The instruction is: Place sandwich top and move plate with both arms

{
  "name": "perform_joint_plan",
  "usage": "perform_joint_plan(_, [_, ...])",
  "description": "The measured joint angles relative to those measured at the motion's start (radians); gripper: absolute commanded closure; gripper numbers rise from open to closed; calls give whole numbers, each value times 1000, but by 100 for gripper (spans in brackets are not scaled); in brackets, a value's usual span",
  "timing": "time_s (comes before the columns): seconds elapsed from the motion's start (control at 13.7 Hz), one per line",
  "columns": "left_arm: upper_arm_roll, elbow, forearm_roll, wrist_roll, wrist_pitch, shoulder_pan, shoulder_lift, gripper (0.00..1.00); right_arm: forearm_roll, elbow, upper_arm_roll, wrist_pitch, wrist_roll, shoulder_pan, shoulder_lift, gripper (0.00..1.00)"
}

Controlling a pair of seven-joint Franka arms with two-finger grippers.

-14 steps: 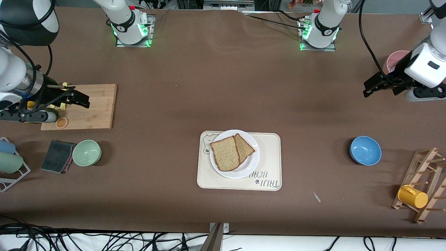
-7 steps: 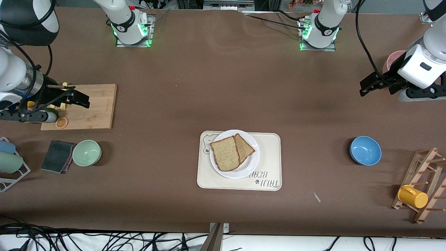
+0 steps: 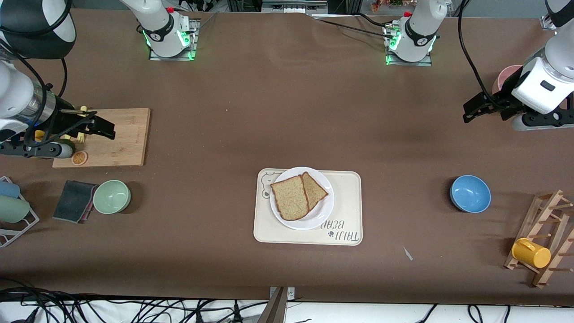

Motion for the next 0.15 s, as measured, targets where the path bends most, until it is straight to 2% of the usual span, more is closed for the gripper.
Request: perform_joint_plan(0.15, [0,0,0,0,0,0,0,0,0,0,0,0,0,0,0,0])
